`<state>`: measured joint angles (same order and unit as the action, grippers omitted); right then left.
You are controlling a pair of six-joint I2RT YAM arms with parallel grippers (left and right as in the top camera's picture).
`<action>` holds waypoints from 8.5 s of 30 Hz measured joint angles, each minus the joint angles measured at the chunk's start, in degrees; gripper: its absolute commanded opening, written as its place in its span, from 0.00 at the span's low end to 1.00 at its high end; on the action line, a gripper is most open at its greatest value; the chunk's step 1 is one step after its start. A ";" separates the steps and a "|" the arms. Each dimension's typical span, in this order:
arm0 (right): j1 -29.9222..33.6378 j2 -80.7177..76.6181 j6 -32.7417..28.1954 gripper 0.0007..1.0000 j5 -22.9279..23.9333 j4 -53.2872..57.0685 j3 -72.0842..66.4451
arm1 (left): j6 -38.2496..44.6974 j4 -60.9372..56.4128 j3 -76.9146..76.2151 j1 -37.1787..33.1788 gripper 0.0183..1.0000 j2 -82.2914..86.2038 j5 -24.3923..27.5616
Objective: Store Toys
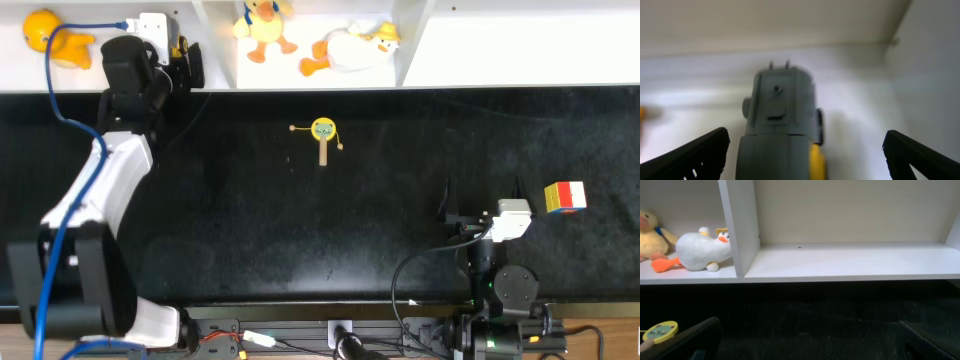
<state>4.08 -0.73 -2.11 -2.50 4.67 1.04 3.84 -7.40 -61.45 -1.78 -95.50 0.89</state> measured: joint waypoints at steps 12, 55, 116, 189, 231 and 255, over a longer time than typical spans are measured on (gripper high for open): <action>0.00 0.00 0.00 1.00 0.00 -0.02 0.00 | 0.02 16.41 -0.22 4.81 1.00 12.61 -6.03; 0.00 0.00 0.00 1.00 0.00 0.02 0.00 | -9.51 64.06 -0.48 5.90 1.00 50.01 -6.93; 0.00 0.00 0.02 0.99 0.00 0.00 0.00 | -19.96 12.48 60.46 -4.96 1.00 94.66 -1.70; -6.25 -48.76 12.00 1.00 -25.66 25.40 36.11 | -19.96 12.46 60.46 -4.96 1.00 94.66 -1.68; -37.99 -100.59 12.50 0.99 -6.95 33.55 68.57 | -19.96 12.46 60.46 -4.96 1.00 94.66 -1.68; -38.66 -107.89 18.95 0.70 -3.32 34.21 72.22 | -19.96 12.46 60.46 -4.96 1.00 94.66 -1.53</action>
<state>-34.59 -108.62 16.84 -5.82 38.87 73.25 -16.12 5.06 -0.99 -6.74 -0.84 -0.64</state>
